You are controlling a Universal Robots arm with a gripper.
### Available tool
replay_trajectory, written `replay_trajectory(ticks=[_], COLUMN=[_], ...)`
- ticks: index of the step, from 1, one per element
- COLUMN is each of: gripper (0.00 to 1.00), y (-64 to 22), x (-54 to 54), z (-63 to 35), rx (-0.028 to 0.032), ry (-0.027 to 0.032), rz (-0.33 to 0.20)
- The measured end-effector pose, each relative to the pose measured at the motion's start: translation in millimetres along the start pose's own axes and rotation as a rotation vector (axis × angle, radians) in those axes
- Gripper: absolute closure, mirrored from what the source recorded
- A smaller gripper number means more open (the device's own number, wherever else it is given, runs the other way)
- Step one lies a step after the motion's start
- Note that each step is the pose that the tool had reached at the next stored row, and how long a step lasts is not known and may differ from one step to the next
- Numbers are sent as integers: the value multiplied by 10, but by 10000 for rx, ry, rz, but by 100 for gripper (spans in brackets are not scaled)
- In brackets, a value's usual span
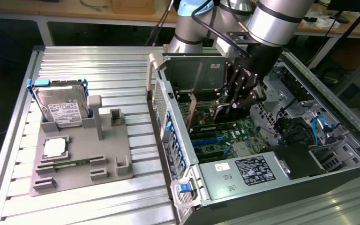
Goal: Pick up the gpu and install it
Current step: 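Insert the gpu into the slot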
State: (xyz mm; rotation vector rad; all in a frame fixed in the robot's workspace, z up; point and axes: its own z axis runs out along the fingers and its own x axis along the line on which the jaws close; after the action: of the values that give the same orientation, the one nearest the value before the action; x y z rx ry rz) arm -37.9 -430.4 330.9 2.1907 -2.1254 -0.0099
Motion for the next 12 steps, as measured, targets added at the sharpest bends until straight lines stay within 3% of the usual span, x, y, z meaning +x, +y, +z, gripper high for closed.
replay_trajectory(ticks=[5,8,10,11,12], gripper=[73,73,73,73,73], y=[10,6,11,58,59], x=[-5,-17,-12,22,91], z=[70,306,412,430,453], rx=[-1,-46,-82,-25,-13], ry=[27,100,137,128,127], rz=[3,147,748,751,752])
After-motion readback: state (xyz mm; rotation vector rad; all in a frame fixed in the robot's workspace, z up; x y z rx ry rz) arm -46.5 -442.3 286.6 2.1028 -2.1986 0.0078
